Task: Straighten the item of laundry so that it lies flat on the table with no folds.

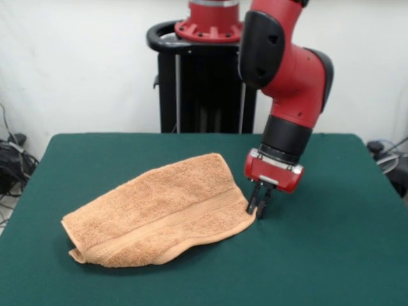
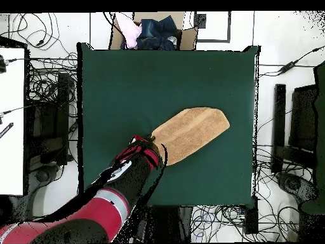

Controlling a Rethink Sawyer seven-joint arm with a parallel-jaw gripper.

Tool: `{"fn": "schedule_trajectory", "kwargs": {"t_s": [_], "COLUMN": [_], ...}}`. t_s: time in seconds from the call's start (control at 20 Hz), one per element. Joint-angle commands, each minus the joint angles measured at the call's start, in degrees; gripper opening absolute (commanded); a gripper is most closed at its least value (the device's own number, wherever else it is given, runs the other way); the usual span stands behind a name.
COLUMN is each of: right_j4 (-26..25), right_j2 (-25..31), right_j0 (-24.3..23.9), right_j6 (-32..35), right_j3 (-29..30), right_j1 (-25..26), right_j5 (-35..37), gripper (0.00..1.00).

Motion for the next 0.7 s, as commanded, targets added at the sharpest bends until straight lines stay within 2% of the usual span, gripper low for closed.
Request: {"fn": "schedule_trajectory", "kwargs": {"t_s": [0.05,0.3,0.7], "right_j4": [4.1,4.7,6.0], "right_j2": [1.2,3.3,12.2], "right_j0": [-1.2,-1.6,-4.0], "right_j6": [4.1,4.1,4.8], "right_j3": [-5.3,-4.0,-0.4], "right_j1": [7.5,5.6,-0.1], "right_j5": [-1.4,0.6,4.3], "gripper": [0.0,0.0,0.0]}}
